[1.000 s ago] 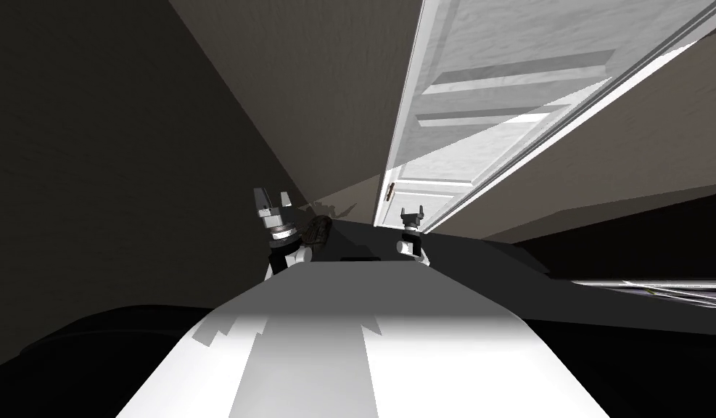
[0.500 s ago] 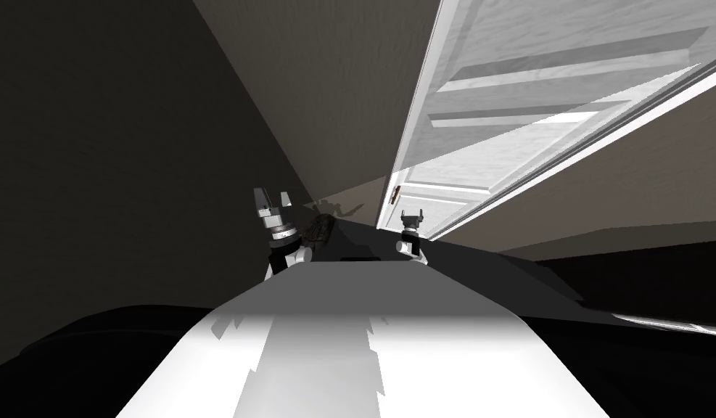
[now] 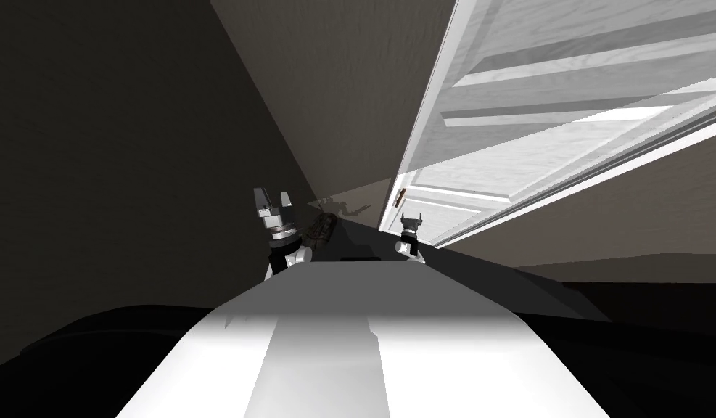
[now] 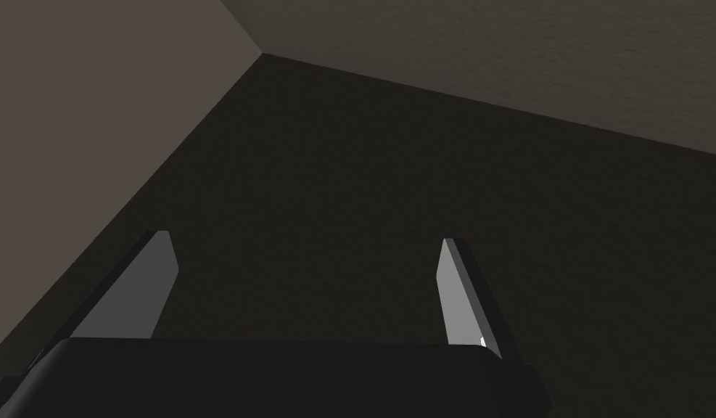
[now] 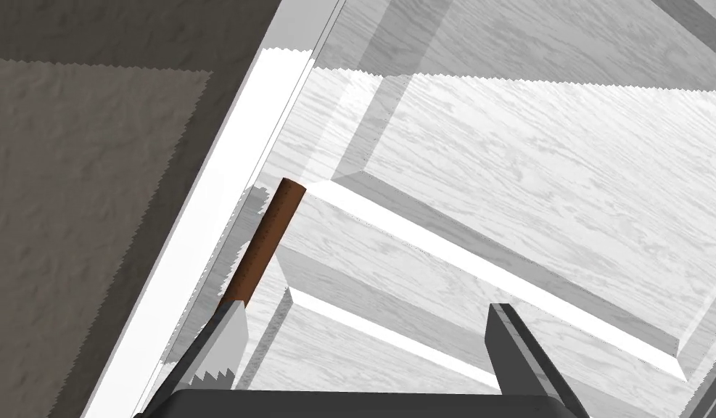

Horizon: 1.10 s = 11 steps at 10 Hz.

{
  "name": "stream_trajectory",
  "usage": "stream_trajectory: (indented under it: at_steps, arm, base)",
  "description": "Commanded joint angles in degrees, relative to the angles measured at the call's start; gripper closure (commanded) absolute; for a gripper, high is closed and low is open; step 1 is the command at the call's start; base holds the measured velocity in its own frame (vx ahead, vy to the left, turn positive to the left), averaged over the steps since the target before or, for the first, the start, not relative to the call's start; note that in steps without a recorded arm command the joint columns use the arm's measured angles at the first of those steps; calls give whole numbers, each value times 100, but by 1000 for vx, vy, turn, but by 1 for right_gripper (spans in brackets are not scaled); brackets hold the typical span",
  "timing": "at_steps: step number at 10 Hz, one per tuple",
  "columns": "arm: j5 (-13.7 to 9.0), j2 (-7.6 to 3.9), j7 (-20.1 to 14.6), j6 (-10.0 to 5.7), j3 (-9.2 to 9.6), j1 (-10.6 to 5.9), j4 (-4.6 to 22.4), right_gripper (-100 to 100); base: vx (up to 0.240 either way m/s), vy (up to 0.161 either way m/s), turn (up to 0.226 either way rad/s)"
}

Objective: Pull the door open

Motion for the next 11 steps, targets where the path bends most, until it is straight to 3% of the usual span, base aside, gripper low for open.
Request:
stream_trajectory:
  at_steps: [1, 4, 5, 7, 11]
  arm:
    - [-137, -1, -256, -38, -45, -58, 218, -100]
    - [-371, 6, -677, -176, -123, -257, 759, -100]
    - [-371, 6, -677, -176, -123, -257, 765, -100]
    - [-517, 15, -939, -261, -172, -381, 1088, -100]
    - [-653, 24, -1183, -341, -218, -497, 1422, -100]
  base:
    - [53, -94, 188]
    - [64, -86, 194]
    - [34, -59, 54]
    - [31, -48, 144]
    - [24, -40, 80]
